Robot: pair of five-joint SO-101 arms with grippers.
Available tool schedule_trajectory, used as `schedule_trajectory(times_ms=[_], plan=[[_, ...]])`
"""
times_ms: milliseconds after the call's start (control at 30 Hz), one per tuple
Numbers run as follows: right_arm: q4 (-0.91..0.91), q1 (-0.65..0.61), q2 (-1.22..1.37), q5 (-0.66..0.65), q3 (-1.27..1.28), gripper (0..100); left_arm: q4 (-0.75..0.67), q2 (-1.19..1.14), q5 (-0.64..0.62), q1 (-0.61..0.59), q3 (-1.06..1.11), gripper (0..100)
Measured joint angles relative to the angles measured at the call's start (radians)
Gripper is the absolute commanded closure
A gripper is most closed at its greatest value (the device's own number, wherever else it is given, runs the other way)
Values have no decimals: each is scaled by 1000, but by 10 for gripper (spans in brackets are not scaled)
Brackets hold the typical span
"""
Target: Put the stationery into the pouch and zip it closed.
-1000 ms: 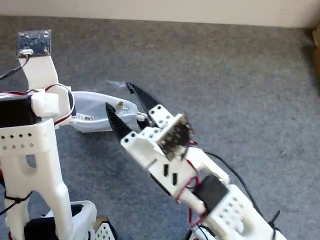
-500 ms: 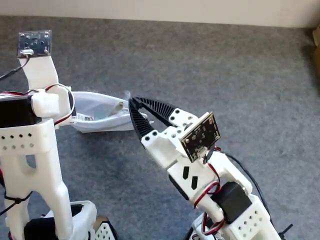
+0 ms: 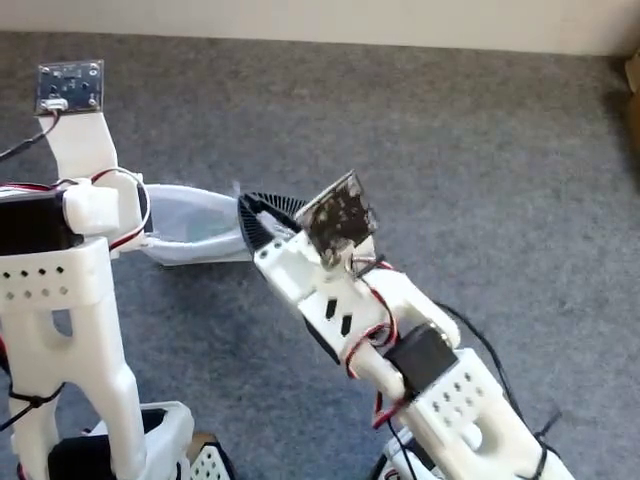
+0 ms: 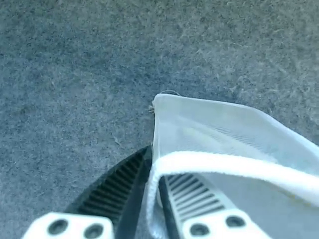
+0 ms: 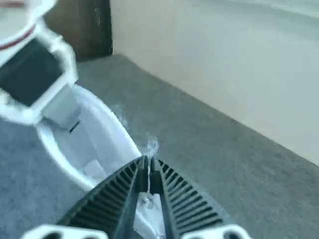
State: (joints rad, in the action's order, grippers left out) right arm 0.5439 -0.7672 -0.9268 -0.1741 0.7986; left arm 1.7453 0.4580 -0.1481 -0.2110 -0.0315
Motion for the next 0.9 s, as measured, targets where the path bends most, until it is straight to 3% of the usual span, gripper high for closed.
schedule_trajectory(times_ms=[400,600,700,900], plan=[[353,3,-123,-38,-186,981,0,6,0,-2,0,993],[535,3,-201,-38,-221,821,0,6,0,-2,0,993],[623,3,-218,-9,-221,813,0,6,0,-2,0,993],[624,3,-226,17,-112,813,0,6,0,-2,0,993]])
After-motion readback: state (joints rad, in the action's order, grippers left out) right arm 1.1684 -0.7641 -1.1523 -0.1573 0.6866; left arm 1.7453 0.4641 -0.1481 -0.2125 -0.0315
